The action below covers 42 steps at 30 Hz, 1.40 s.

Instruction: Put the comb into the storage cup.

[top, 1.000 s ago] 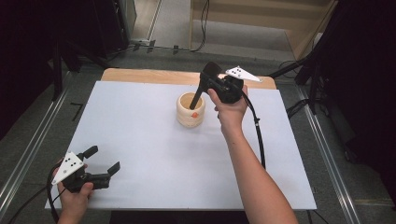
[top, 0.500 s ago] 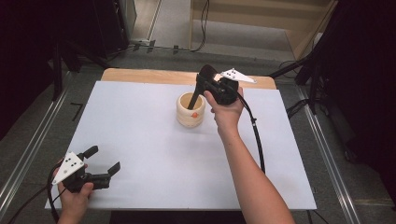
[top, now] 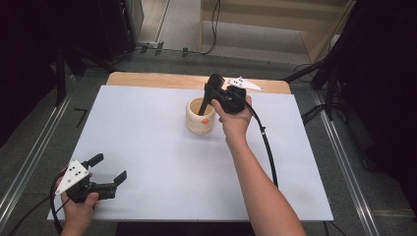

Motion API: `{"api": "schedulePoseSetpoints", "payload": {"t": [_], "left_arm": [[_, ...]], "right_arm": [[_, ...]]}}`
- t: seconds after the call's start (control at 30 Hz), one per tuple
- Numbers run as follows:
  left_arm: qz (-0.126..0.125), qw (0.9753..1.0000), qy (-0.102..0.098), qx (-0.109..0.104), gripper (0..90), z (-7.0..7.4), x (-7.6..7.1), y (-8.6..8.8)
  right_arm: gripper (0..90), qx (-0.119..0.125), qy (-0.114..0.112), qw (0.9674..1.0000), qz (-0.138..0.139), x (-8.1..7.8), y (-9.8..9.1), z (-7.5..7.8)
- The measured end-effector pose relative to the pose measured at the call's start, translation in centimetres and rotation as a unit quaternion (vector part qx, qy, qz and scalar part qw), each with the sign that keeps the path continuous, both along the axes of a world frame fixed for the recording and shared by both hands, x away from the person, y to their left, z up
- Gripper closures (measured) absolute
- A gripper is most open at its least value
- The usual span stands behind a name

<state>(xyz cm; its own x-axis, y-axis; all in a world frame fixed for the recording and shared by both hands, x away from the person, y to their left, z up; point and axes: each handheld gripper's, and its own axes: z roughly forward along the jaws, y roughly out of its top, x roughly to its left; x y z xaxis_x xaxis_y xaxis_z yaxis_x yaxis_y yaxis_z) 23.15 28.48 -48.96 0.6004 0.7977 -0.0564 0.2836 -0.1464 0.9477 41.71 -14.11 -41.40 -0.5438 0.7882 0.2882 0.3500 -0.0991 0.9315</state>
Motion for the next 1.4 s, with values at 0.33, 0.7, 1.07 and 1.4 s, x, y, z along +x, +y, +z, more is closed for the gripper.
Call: {"api": "schedulePoseSetpoints", "payload": {"t": [0.33, 0.7, 1.07, 1.4], "left_arm": [[0.001, 1.0000, -0.001, 0.001, 0.0, 0.0, 0.0, 0.0], [0.001, 1.0000, -0.002, 0.003, 0.0, 0.0, 0.0, 0.0], [0.000, 1.0000, -0.004, 0.003, 0.0, 0.0, -0.1, -0.1], [0.000, 1.0000, -0.005, 0.005, 0.0, 0.0, -0.1, -0.1]], "right_arm": [[82.4, -0.005, 0.014, 0.9999, 0.001, 0.2, 0.4, -1.1], [82.1, 0.017, 0.031, 0.9994, -0.004, 0.2, 0.3, -2.3], [45.4, 0.003, 0.071, 0.9966, -0.041, 0.4, -0.7, -2.3], [30.1, -0.007, 0.071, 0.9963, -0.048, -0.1, -2.1, -2.3]]}}
